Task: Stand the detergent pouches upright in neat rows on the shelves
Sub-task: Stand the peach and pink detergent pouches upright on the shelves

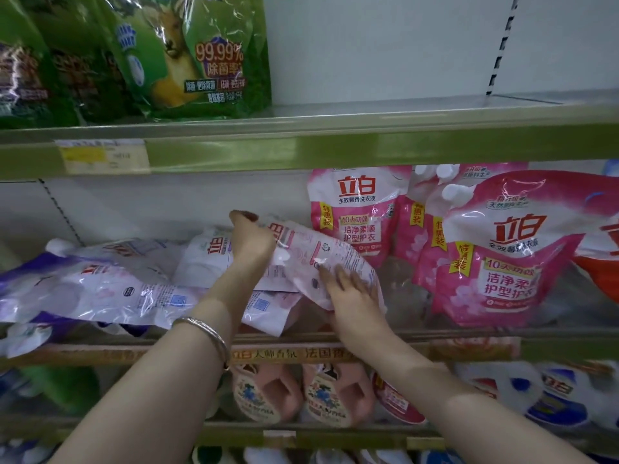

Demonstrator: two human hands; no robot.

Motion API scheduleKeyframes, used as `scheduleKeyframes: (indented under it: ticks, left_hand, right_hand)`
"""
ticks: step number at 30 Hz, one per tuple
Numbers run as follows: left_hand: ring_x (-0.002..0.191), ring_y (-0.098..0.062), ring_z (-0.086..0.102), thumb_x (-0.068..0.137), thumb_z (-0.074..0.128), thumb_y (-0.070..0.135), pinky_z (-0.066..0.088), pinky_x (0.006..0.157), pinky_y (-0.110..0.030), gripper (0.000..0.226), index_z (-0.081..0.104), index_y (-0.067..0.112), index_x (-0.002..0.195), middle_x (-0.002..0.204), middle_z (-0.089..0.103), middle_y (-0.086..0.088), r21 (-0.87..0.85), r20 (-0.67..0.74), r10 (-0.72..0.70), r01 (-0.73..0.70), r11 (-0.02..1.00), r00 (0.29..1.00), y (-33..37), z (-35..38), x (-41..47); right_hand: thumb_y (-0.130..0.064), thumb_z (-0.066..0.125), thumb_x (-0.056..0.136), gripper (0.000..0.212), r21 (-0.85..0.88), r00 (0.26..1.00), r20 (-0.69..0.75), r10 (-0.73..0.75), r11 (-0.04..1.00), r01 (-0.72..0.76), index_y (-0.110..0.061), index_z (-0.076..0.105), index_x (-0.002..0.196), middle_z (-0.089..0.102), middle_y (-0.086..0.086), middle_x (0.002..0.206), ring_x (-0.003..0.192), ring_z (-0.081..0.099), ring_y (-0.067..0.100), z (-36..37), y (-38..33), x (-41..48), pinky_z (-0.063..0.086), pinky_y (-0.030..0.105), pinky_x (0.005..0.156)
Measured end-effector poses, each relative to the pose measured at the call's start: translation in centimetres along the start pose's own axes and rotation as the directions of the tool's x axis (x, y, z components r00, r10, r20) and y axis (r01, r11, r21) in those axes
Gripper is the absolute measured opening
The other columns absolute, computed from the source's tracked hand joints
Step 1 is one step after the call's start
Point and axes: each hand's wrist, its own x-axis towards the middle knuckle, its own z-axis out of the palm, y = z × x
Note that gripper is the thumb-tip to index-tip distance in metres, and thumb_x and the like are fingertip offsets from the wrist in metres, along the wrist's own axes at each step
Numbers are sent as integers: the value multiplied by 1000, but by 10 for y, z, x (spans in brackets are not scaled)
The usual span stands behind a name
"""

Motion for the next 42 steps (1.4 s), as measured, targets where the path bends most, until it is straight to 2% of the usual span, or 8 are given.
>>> scheduleKeyframes:
  ticks: [6,9,12,17,22,29,38,42]
  left_hand:
    - [77,-22,58,91,34,-4,53,77,-44,27,34,20,104,92,48,4,-329,163,303,-238,914,939,47,41,-48]
    - [88,-23,57,96,39,8,49,90,-47,29,28,21,119,103,52,-3,-469,263,393,-239,850,881,51,59,-61]
    - [67,-17,62,101,32,17,56,69,-29,25,22,24,123,93,60,-6,-602,332,365,-102,792,870,41,67,-59]
    - [104,-17,55,97,39,8,50,92,-35,34,30,19,128,113,50,2,-332,214,140,-63,941,967,9,72,-31]
    - [120,-31,53,100,32,25,46,98,-42,39,39,16,137,132,55,-8,-88,406,100,-70,994,909,-7,87,-7]
    - [108,-29,62,99,35,31,51,93,-49,35,49,22,130,120,65,-6,-57,614,-5,51,997,790,-26,110,11]
    - [101,-25,62,97,38,14,45,78,-27,26,62,13,106,111,68,-6,13,205,253,-261,965,946,-31,95,-14]
    - [88,-23,59,98,34,13,42,73,-29,28,60,12,107,103,67,-8,85,73,257,-262,961,964,-32,96,-21]
  right_hand:
    - [-16,60,89,45,437,949,-268,166,899,-34,-13,51,133,61,11,125,115,57,28,-13,25,-11,43,28,90]
    - [-11,53,93,20,799,854,-65,515,540,-265,-2,66,104,67,11,95,93,63,29,-27,36,0,42,28,72]
    - [-2,48,90,20,926,778,59,625,257,-277,-15,63,88,68,10,99,87,61,27,-38,44,11,46,28,70]
    - [-16,56,91,25,854,663,-90,743,400,-332,-14,56,116,60,2,108,96,55,19,-35,35,7,38,22,75]
    - [-27,63,86,32,848,601,-166,781,424,-317,-14,54,115,53,7,122,121,46,28,-13,35,6,41,44,100]
    - [-27,49,95,39,809,642,-256,723,524,-268,-11,43,131,49,7,128,123,47,23,-12,40,12,35,23,81]
    - [-25,43,99,31,803,620,-225,752,504,-320,-7,44,123,61,5,105,76,56,17,-24,63,31,37,14,51]
    - [-20,43,99,32,813,610,-187,770,470,-344,-5,43,127,62,14,117,98,63,33,-37,66,53,48,32,71]
